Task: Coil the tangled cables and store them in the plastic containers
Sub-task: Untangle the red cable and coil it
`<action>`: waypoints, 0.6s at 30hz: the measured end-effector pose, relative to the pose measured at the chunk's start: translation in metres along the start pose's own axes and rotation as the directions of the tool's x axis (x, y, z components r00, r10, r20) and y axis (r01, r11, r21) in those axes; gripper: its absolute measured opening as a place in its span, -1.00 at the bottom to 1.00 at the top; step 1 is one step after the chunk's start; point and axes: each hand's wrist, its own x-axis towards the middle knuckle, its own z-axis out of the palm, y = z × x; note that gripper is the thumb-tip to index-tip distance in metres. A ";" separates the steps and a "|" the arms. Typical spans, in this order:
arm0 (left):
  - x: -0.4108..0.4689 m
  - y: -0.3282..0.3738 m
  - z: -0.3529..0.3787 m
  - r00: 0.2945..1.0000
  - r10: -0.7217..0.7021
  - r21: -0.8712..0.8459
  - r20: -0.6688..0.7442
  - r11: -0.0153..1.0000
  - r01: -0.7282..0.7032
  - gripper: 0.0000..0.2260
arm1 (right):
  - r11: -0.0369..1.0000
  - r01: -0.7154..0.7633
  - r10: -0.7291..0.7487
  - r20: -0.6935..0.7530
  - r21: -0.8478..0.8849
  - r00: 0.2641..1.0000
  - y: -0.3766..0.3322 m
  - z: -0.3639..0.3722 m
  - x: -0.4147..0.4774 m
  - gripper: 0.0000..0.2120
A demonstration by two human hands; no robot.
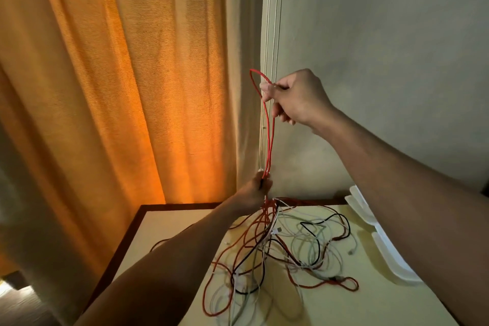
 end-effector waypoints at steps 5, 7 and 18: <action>0.009 0.007 0.005 0.996 -0.044 -0.095 -0.078 0.995 0.036 -0.75 | 0.997 -0.022 0.025 -0.046 0.072 0.999 -0.004 -0.015 0.003 -0.71; 0.011 0.017 -0.002 0.981 -0.080 -0.184 -0.174 0.982 0.048 -0.76 | 0.988 -0.060 0.068 -0.054 0.140 0.996 0.005 -0.022 0.002 -0.74; 0.037 0.111 -0.063 0.954 -0.045 -0.301 -0.297 0.952 -0.049 -0.78 | 0.930 -0.350 0.311 0.270 0.111 0.911 0.127 0.065 -0.070 -0.62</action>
